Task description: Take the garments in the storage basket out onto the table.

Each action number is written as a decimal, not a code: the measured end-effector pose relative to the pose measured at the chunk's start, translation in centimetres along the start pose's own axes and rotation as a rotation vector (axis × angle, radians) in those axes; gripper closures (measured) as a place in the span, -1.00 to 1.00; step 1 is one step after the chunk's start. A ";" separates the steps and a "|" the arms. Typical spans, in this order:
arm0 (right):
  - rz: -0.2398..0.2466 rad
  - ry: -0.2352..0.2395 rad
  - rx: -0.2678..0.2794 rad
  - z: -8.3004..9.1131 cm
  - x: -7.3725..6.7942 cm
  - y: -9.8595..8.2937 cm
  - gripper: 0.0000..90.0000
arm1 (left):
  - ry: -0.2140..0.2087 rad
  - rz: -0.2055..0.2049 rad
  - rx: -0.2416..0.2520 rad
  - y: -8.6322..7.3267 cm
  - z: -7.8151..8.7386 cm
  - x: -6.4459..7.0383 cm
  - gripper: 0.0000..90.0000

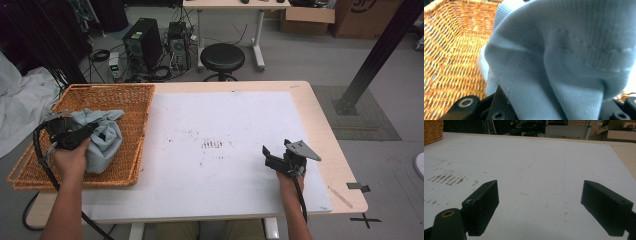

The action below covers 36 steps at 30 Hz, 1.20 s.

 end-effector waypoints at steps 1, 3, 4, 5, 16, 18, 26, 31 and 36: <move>-0.001 0.000 0.000 0.0 0.0 0.0 -0.68 | -0.007 0.001 0.009 0.1 0.2 0.0 0.50; -0.002 0.001 -0.001 0.0 0.0 0.0 -0.68 | -0.015 -0.003 0.022 0.2 0.5 0.0 0.51; -0.002 0.001 -0.001 0.0 0.0 0.0 -0.68 | -0.021 -0.005 0.029 0.3 0.6 0.0 0.51; -0.002 0.001 -0.002 0.0 0.0 0.0 -0.68 | -0.023 -0.010 0.038 0.5 0.9 0.1 0.51; -0.002 0.002 -0.001 0.0 0.0 0.0 -0.68 | -0.069 -0.055 0.111 2.9 2.6 1.0 0.51; -0.002 0.003 -0.001 0.0 0.0 0.0 -0.68 | -0.080 -0.064 0.121 3.2 2.9 1.3 0.51; -0.010 0.006 0.007 0.1 0.1 0.0 -0.68 | -0.136 -0.104 0.161 4.5 4.0 2.8 0.51; -0.021 0.009 0.010 0.1 0.2 0.0 -0.68 | -0.186 -0.120 0.179 5.3 4.6 3.9 0.51; -0.023 0.008 0.012 0.1 0.2 0.0 -0.68 | -0.218 -0.150 0.200 6.3 5.3 5.2 0.51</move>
Point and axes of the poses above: each handheld gripper's, and its own axes: z roughly backward along the jaws, y roughly out of its top, x roughly to its right, the point moved 3 cm from there along -z, roughly forward along the jaws, and after that the axes turned 13 degrees about -y, right-handed, at the moved point
